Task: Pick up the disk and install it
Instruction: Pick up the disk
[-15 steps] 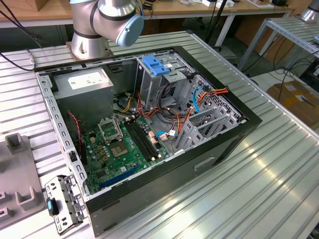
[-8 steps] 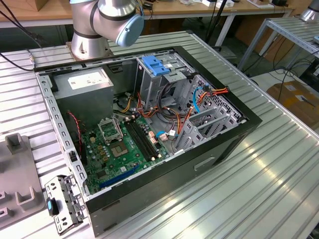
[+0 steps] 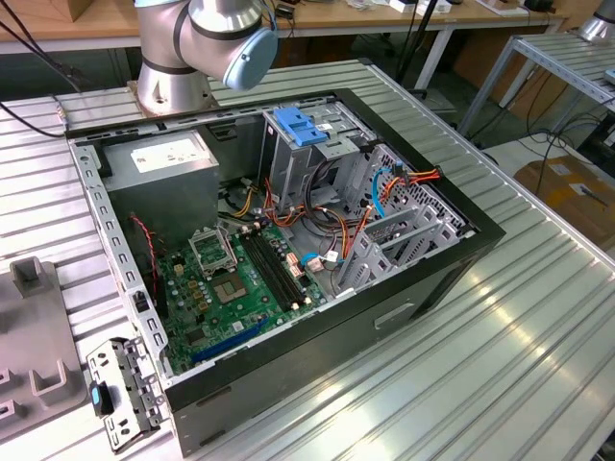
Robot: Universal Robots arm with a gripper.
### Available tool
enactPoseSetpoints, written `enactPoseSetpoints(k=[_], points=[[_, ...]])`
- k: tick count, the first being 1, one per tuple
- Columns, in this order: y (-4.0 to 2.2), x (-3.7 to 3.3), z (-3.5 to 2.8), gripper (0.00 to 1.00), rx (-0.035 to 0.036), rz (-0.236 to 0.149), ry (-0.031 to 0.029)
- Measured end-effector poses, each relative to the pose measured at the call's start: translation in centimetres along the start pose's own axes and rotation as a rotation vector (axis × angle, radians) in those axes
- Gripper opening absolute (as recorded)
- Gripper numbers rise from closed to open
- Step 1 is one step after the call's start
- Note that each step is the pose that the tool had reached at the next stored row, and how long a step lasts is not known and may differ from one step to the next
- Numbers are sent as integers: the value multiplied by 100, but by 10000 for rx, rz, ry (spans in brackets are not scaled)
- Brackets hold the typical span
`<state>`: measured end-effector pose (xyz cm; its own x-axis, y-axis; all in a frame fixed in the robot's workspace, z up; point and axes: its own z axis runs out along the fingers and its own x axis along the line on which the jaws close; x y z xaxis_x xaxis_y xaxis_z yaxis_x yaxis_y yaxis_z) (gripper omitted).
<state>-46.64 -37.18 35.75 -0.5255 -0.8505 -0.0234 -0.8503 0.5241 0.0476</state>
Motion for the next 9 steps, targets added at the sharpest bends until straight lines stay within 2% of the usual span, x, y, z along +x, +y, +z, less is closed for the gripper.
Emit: enactPoseSetpoints(k=[4, 6, 9], points=[[0, 0, 0, 11, -17, -683, 33], [0, 0, 0, 11, -31, -1284, 62], [0, 0, 0, 11, -43, -1817, 87]])
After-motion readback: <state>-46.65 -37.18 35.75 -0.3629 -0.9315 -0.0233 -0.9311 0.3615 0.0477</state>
